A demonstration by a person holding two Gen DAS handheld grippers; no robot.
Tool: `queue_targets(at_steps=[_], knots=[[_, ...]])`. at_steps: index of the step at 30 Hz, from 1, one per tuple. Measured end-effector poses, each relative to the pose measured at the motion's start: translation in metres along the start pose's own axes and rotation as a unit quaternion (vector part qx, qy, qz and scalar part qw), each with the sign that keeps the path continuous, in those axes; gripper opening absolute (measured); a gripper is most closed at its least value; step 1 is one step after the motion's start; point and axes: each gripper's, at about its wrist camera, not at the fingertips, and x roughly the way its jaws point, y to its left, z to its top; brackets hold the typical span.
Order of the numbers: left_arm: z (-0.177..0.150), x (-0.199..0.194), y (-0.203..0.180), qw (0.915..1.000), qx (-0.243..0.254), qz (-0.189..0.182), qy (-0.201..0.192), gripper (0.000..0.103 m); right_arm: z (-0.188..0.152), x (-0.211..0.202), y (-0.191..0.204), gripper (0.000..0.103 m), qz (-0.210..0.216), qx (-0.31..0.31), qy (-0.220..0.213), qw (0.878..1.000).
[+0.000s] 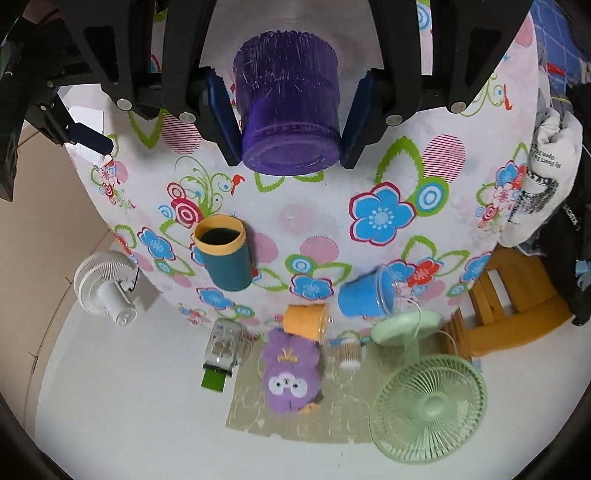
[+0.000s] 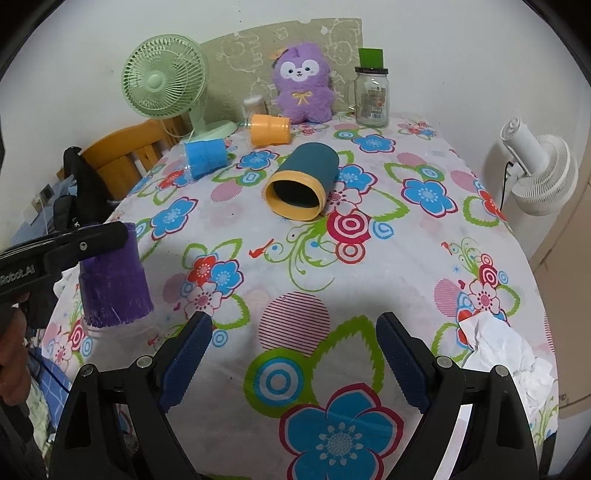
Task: Flip cup upside down
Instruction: 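Lower the inverted cup onto the tablecloth and open the left tool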
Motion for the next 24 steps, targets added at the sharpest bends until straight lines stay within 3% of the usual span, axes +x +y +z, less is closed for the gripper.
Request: queue_targets(at_steps=[10, 18, 24], knots=[[-0.017, -0.025, -0.008, 0.9986, -0.006, 0.014, -0.051, 0.057, -0.002, -0.005, 0.005, 0.092, 0.002, -0.006, -0.004, 1.0], [-0.035, -0.032, -0.004, 0.9908, -0.032, 0.047, -0.123, 0.057, -0.004, -0.005, 0.006, 0.092, 0.005, -0.005, 0.0, 1.0], [-0.049, -0.013, -0.004, 0.9923, -0.041, 0.059, -0.101, 0.085, -0.005, -0.004, 0.005, 0.092, 0.007, -0.005, 0.001, 1.0]])
